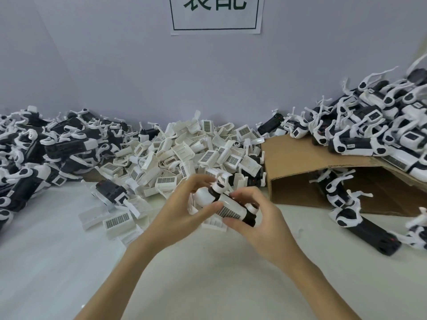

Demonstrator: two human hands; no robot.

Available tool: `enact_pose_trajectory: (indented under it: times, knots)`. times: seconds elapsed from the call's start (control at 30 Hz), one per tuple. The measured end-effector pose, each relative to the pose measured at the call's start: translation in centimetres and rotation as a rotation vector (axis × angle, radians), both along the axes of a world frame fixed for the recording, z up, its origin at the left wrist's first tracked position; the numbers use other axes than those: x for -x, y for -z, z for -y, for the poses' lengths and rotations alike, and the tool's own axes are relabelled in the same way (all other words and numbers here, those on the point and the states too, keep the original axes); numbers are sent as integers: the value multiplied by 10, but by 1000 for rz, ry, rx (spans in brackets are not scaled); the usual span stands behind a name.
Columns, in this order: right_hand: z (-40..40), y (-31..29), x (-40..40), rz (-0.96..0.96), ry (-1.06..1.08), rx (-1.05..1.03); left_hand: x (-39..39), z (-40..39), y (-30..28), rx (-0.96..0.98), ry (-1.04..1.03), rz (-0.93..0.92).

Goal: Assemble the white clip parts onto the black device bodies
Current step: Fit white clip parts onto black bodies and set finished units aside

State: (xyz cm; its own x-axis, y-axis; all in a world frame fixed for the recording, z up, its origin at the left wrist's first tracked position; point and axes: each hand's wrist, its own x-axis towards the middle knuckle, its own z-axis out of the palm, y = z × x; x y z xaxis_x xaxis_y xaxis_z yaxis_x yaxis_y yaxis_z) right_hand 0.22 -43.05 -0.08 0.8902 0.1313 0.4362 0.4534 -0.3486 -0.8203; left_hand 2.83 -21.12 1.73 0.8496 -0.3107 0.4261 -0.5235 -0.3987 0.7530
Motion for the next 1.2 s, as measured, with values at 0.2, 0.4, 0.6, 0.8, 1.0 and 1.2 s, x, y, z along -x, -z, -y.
enact_pose_trajectory:
  times: [0.2, 0.4, 0.6, 0.8, 1.0, 1.2]
  knots:
    - [1, 4, -2, 4, 38, 100, 3, 6, 8, 44, -92, -17]
    - [7, -1, -4, -133, -58, -84, 4, 13, 5, 9, -187, 14]
    - [8, -6, -1, -510, -359, -561, 8, 7, -4, 145, 150, -187]
    - [-1, 4, 0, -199, -186, -80, 6, 21, 3, 364, -61, -271]
    - [-5, 20, -7, 61, -5, 250, 5, 28, 9, 483, -136, -326]
    - [-1, 19, -10, -273, -139, 17, 2, 21, 5, 482, -169, -370]
